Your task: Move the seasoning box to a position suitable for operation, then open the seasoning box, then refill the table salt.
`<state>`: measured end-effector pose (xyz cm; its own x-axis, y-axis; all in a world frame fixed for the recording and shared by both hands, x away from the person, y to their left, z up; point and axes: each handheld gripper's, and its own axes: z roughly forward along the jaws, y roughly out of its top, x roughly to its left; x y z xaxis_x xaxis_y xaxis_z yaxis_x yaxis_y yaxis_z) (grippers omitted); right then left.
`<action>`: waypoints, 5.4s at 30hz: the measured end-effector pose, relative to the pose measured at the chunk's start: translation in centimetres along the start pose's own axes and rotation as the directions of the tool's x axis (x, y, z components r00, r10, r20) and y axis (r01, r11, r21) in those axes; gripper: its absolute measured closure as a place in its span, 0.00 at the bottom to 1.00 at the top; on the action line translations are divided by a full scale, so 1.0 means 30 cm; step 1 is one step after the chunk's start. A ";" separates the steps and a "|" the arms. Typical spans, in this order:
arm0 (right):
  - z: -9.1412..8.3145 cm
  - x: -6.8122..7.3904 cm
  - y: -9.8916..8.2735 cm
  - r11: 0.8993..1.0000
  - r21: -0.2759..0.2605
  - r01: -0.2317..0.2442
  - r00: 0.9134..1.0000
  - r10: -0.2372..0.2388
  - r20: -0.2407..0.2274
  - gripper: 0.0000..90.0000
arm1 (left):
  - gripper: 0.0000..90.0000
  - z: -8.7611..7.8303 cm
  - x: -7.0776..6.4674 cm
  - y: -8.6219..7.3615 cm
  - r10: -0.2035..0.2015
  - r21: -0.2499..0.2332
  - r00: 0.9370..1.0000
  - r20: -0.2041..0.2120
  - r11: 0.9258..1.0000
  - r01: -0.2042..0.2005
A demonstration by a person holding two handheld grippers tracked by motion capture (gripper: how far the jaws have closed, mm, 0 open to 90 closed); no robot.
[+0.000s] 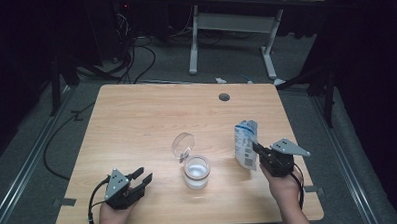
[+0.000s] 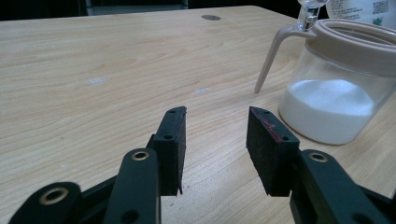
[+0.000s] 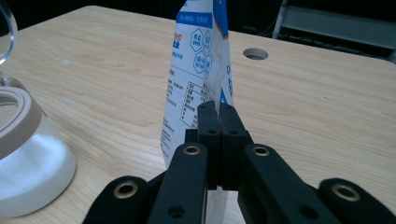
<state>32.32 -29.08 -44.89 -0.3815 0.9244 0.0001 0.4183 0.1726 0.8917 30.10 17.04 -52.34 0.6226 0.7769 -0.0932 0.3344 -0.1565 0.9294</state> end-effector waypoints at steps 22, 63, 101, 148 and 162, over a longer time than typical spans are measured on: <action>0.042 -0.081 -0.094 0.988 -0.152 -0.007 0.999 0.012 0.033 1.00 | 0.64 -0.003 -0.010 0.003 -0.014 -0.006 0.999 -0.051 1.000 0.014; 0.015 -0.042 -0.133 0.991 -0.132 0.028 0.999 -0.022 0.046 0.92 | 0.62 -0.015 0.000 -0.011 -0.009 -0.001 1.000 -0.021 1.000 0.009; -0.060 0.025 -0.228 0.999 -0.039 0.035 0.996 -0.032 0.077 0.68 | 0.66 0.013 -0.025 -0.004 0.045 0.056 0.998 -0.038 0.998 -0.043; 0.091 0.366 -0.210 0.974 0.036 0.222 0.957 -0.211 -0.201 1.00 | 0.98 0.200 -0.089 0.195 -0.103 0.042 0.993 0.054 0.994 0.101; 0.100 0.394 -0.203 0.968 0.025 0.252 0.946 -0.240 -0.216 1.00 | 0.98 0.191 -0.130 0.257 -0.085 -0.013 0.993 0.084 0.996 0.086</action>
<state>27.74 -18.19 -51.69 -0.6397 0.7597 -0.1165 0.3297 0.4082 0.8513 34.32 9.31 -46.85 0.6493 0.7335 -0.2011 0.3777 -0.0815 0.9223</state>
